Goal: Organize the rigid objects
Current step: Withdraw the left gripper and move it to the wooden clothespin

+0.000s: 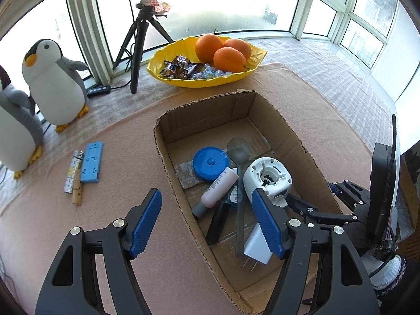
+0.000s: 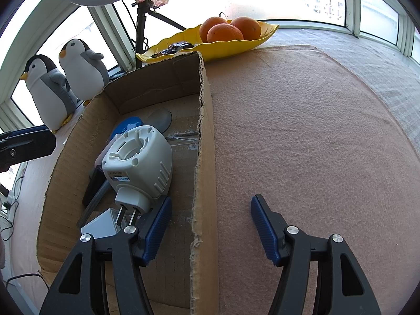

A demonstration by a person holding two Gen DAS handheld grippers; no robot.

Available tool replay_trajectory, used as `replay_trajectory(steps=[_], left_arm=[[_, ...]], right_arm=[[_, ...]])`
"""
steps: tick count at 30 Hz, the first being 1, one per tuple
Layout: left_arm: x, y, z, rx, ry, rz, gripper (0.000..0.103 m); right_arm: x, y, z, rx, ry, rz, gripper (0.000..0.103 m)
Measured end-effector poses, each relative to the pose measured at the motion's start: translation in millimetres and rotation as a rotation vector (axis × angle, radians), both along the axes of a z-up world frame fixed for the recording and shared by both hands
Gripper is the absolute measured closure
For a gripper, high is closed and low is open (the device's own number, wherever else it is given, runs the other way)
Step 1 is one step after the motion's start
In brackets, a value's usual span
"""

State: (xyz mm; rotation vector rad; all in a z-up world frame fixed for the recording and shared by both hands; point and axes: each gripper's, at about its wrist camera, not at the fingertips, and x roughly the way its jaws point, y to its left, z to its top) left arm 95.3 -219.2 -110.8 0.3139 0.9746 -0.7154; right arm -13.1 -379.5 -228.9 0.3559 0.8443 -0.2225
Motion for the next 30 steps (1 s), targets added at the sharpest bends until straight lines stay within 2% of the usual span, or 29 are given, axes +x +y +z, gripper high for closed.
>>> replay_trajectory(steps=[18,30], left_arm=[[75,117,-30,0.028,0.002,0.278,0.032],[107,135,-54,0.037,0.024,0.330,0.032]], right_arm=[[0,0,0,0.000,-0.001,-0.001,0.043],[0,-2,-1,-0.006,0.005,0.002,0.043]])
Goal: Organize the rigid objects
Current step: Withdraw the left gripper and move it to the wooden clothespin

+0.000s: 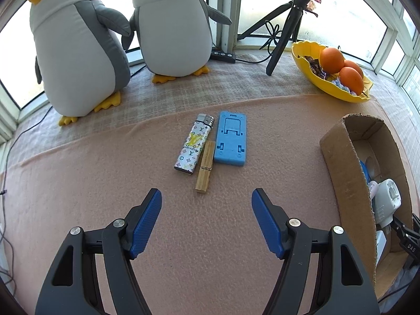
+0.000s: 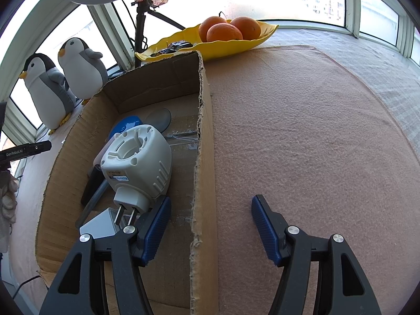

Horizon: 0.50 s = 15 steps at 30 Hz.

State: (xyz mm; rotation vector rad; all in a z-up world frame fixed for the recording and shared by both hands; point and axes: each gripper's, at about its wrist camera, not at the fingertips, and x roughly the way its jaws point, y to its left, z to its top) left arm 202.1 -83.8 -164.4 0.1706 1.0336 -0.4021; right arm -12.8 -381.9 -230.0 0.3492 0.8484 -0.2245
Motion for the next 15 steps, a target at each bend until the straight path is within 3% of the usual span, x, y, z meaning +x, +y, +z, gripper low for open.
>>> replay_trajectory(steps=[15], left_arm=[[24,0,-30,-0.008,0.073,0.002,0.056]], right_arm=[[-1,-1,-1,-0.003,0.003,0.003,0.042]])
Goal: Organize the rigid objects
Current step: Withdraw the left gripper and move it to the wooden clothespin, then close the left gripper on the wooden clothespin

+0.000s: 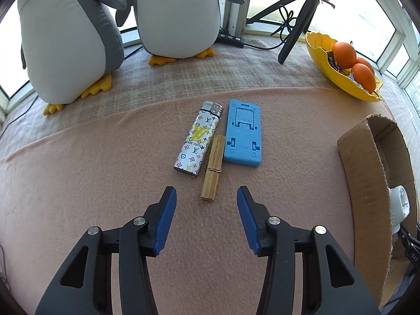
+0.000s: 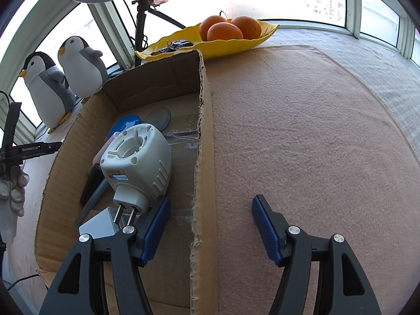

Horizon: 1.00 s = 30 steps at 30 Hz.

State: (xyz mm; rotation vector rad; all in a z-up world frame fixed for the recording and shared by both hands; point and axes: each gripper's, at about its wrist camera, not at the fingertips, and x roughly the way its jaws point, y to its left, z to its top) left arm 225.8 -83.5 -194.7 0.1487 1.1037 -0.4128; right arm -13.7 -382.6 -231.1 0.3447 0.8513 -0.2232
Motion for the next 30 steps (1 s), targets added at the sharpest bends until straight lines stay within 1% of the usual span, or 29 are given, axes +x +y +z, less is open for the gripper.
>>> replay_trajectory(steps=[5,7,11,18,20,21,22,27,30], left_arm=[[3,-3,-3,0.001,0.009,-0.008,0.057],[3,-4,-4,0.002,0.009,-0.013,0.063],[6,-9,-6,0.016,0.006,-0.025,0.065],[13,-13,-10,0.034,0.010,-0.031,0.078],[14,-14,-11,0.036,0.010,-0.035,0.080],[14,-13,-12,0.033,0.012,-0.035,0.082],[15,-13,-12,0.035,0.010,-0.032,0.088],[16,-11,-11,0.032,0.010,-0.026,0.092],[11,-10,-10,0.030,0.012,-0.025,0.093]], right_arm=[[0,0,0,0.000,0.000,0.000,0.041],[0,0,0,0.000,-0.001,0.000,0.041],[-1,1,0,0.001,-0.001,0.000,0.041],[-1,1,1,0.002,-0.003,-0.003,0.041],[-1,1,1,0.002,-0.003,-0.003,0.041],[-1,1,1,0.003,-0.003,-0.004,0.041],[-1,1,1,0.003,-0.004,-0.005,0.041],[-1,1,2,0.004,-0.004,-0.007,0.041],[-1,1,2,0.005,-0.005,-0.007,0.041]])
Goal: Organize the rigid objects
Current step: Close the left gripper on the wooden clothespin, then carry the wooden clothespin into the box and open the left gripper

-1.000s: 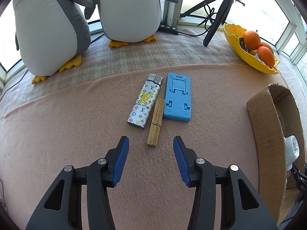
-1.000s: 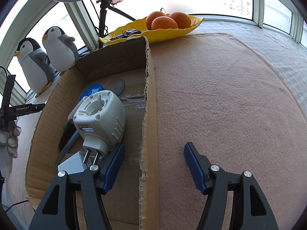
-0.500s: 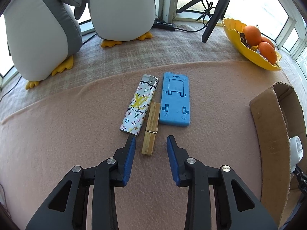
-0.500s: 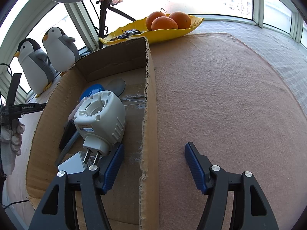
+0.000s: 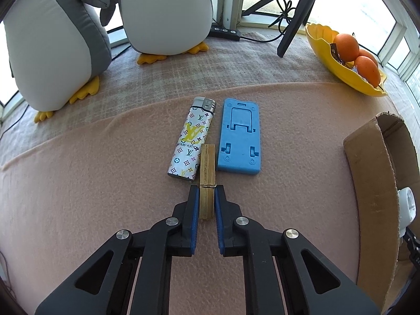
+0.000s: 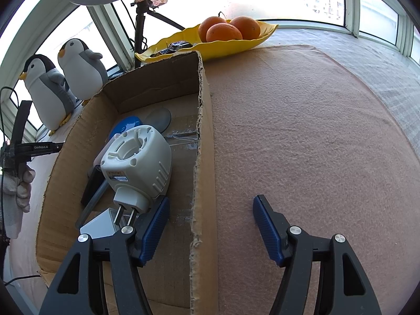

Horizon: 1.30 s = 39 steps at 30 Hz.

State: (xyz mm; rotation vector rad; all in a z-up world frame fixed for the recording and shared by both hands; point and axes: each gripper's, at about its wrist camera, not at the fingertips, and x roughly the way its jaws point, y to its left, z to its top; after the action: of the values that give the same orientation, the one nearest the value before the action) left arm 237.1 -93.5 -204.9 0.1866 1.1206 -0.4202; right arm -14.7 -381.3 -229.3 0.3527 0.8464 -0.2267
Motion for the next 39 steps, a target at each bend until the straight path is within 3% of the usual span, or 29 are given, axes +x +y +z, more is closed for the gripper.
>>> replay_trajectory(steps=[12,21,26,32,39], left_arm=[[-49,6,0,-0.028,0.023,0.004,0.093],[-87,17,2,-0.142,0.052,0.088,0.093],[-102,19,7,-0.153,0.049,0.099,0.093],[-112,10,27,-0.151,0.007,0.069,0.093],[-118,-30,58,-0.155,-0.061,-0.031,0.093]], right_arm=[[0,0,1,0.002,-0.003,0.000,0.040],[-1,1,1,0.006,-0.010,0.001,0.039],[0,3,1,0.002,-0.009,0.005,0.038],[-1,4,1,0.003,-0.011,0.002,0.037],[0,4,0,0.000,-0.008,0.000,0.036]])
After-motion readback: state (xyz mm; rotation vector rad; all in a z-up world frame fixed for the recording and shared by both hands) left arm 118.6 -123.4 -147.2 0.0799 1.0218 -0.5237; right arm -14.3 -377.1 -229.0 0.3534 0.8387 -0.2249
